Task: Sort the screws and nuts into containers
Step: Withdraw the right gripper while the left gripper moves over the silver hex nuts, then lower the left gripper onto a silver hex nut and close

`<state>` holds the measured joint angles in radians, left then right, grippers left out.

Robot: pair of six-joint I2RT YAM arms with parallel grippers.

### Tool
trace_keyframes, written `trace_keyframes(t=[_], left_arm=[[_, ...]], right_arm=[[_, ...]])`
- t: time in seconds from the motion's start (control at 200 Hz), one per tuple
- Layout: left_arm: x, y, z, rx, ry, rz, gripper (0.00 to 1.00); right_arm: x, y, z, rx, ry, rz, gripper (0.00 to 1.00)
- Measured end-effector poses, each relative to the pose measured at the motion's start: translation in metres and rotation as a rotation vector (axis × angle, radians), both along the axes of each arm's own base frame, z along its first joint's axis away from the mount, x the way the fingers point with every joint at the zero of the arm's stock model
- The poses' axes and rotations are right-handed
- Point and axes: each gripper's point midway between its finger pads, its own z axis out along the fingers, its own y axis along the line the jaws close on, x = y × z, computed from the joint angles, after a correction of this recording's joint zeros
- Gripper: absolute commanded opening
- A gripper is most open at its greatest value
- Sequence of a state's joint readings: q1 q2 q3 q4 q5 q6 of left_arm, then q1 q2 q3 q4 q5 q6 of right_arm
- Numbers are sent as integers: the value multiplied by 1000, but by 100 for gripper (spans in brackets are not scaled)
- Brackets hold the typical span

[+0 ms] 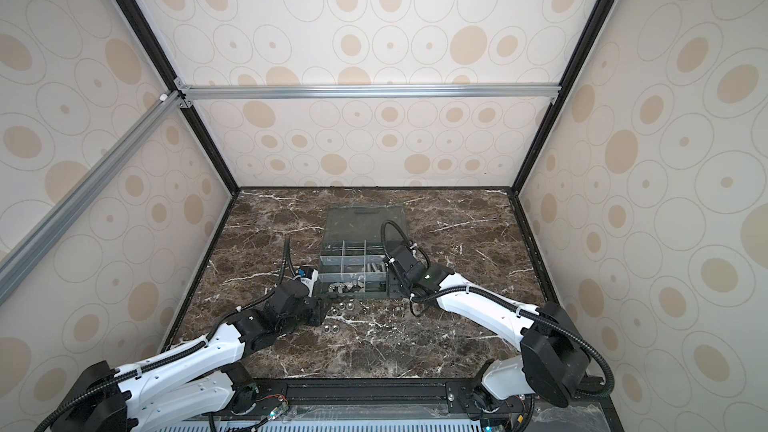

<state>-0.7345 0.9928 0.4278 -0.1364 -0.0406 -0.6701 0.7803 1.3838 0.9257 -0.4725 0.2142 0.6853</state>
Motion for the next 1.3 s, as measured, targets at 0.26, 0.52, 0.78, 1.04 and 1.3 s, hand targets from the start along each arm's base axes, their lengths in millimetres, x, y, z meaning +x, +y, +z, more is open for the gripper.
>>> trace_keyframes(t=[0.26, 0.52, 0.78, 1.04, 1.3], left_arm=[[-6, 2, -11, -6, 48, 11, 38], [-16, 5, -23, -18, 95, 24, 37], [-28, 12, -39, -13, 157, 47, 37], [-32, 9, -41, -28, 186, 30, 36], [-39, 7, -52, -14, 236, 13, 36]], right_arm=[[-5, -5, 9, 8, -19, -16, 65], [-10, -9, 4, 7, -12, -32, 65], [-16, -11, -4, 4, 2, -41, 65], [-21, -16, -3, 17, -2, -61, 65], [-27, -25, -4, 25, -6, -87, 65]])
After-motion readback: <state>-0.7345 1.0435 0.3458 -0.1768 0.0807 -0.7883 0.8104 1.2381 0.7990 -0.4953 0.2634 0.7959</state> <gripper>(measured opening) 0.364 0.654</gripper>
